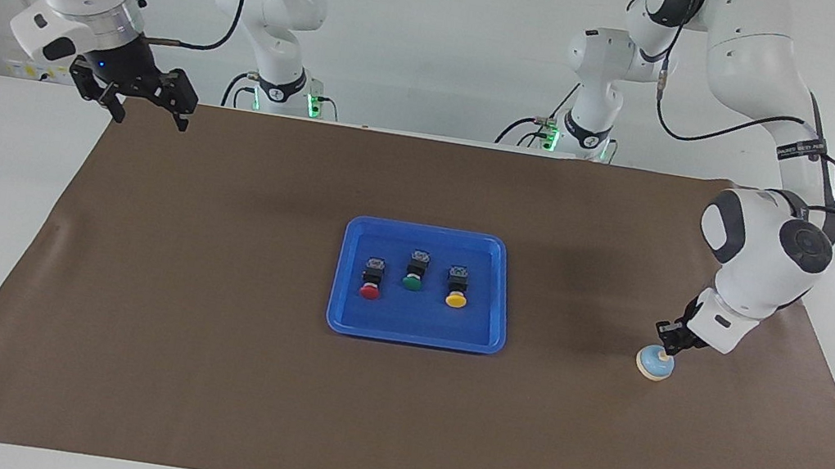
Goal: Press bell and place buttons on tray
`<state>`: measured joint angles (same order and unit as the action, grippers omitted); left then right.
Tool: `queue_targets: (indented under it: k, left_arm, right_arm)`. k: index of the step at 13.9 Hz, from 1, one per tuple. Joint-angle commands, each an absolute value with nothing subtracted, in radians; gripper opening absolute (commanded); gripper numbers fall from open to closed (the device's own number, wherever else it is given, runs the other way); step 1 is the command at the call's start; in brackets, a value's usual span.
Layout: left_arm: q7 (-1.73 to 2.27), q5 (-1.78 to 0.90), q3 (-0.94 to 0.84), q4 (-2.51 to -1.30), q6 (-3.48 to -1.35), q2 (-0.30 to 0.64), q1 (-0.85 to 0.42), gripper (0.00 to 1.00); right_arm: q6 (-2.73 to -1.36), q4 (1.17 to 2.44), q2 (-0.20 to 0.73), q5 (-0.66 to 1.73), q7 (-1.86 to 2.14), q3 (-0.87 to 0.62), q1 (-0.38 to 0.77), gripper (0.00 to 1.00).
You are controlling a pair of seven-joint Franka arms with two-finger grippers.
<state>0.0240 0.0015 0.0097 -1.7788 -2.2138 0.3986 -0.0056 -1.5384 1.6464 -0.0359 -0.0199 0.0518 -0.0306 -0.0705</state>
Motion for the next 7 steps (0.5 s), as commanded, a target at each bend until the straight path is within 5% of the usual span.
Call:
queue_targets:
  k: [1, 7]
  left_arm:
    - [0.031, 0.005, 0.011, -1.861, -2.308, 0.396, -0.009, 0.0]
    - [0.029, 0.005, 0.012, -1.743, -2.061, 0.306, -0.003, 0.0]
  right_arm:
    - [-1.539, 1.649, -0.046, -0.009, 0.08, -0.038, -0.072, 1.0]
    - [-1.537, 1.649, -0.046, -0.011, 0.08, -0.037, -0.083, 1.0]
